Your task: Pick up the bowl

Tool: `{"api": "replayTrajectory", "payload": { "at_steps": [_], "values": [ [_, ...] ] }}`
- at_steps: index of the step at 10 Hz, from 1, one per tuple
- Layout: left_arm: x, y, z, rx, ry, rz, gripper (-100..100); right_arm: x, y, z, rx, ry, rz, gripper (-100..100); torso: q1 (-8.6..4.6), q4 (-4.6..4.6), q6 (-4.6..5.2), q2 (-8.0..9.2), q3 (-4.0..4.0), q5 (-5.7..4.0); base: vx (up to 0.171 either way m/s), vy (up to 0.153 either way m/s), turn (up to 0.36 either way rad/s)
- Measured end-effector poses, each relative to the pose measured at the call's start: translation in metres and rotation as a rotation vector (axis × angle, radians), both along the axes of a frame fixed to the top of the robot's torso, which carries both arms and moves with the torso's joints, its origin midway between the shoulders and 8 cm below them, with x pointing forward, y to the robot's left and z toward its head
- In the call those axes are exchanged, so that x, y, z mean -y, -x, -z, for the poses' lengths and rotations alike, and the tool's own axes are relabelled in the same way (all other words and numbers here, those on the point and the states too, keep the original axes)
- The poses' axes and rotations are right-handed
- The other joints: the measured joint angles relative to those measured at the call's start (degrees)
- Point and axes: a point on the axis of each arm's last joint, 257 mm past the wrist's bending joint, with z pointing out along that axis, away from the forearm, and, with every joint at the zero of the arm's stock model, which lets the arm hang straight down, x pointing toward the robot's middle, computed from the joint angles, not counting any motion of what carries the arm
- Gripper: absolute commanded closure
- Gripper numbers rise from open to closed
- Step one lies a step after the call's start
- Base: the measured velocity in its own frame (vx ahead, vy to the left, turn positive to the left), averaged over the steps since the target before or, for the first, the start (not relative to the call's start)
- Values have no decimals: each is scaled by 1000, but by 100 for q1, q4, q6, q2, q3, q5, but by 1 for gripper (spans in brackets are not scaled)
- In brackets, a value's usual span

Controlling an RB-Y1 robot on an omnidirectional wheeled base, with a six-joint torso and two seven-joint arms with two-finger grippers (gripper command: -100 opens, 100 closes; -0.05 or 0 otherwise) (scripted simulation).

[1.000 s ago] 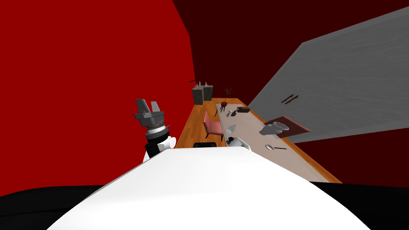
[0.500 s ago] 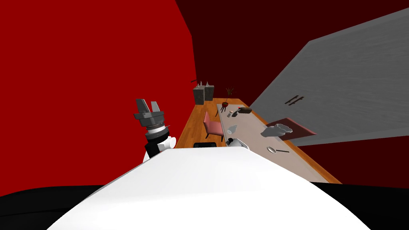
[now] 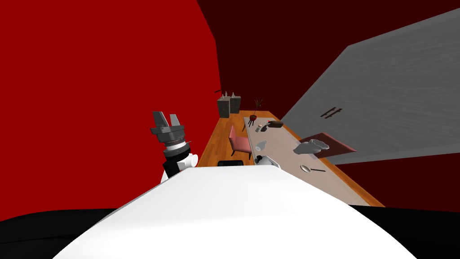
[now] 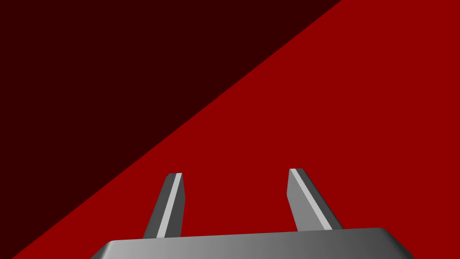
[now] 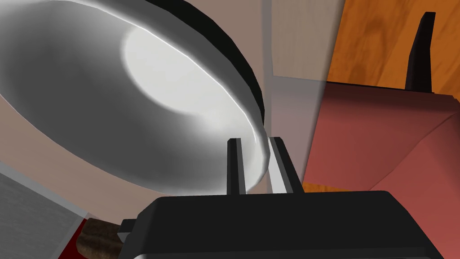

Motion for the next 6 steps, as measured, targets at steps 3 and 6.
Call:
{"api": "replayTrajectory", "payload": {
  "at_steps": [3, 6],
  "values": [
    [0, 0, 0, 0, 0, 0, 0, -1, -1, -4, 1, -1, -5, 100, 7, 1, 2, 2, 1, 4, -1, 13, -56],
    [0, 0, 0, 0, 0, 0, 0, -3, -4, -14, -4, 2, -19, 100, 15, 3, -1, 4, 4, 7, -4, 19, -24]
  ]
}}
